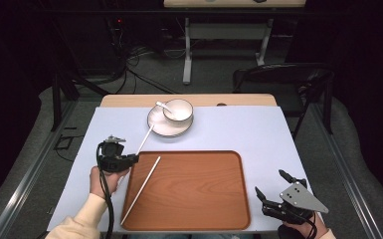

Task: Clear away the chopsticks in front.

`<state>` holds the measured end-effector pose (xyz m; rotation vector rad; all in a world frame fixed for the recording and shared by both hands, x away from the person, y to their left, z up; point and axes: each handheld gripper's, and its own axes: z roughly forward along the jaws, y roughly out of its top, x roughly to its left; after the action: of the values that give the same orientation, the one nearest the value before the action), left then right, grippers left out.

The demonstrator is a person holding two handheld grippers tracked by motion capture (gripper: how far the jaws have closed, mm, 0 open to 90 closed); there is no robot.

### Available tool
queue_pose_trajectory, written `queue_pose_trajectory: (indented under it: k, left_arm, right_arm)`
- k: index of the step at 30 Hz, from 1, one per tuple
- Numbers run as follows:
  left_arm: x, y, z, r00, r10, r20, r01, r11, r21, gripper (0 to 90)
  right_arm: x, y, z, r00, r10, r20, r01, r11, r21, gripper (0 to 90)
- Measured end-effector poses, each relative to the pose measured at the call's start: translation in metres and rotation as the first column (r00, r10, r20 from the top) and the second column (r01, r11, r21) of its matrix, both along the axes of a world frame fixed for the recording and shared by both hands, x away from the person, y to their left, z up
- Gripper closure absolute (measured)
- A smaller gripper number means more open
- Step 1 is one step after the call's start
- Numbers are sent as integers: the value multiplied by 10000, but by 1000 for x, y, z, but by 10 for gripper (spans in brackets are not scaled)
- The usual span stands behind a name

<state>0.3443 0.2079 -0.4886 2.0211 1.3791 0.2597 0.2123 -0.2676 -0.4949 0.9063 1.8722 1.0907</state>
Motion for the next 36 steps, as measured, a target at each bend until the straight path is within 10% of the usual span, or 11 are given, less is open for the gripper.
queue_pose_trajectory:
  k: [21,31,36]
  left_arm:
    - [-25,-3,-46,9866,-14,-1630,91,9989,466,845]
    - [-27,-5,-47,9874,-138,-1574,216,9986,478,773]
    - [-30,-3,-40,9916,-271,-1263,314,9990,321,571]
  right_arm:
    - [0,0,0,10000,-3,20,3,10000,-28,143]
    - [0,0,0,10000,-25,11,25,10000,-6,143]
    - [0,0,0,10000,-34,-2,34,10000,-1,143]
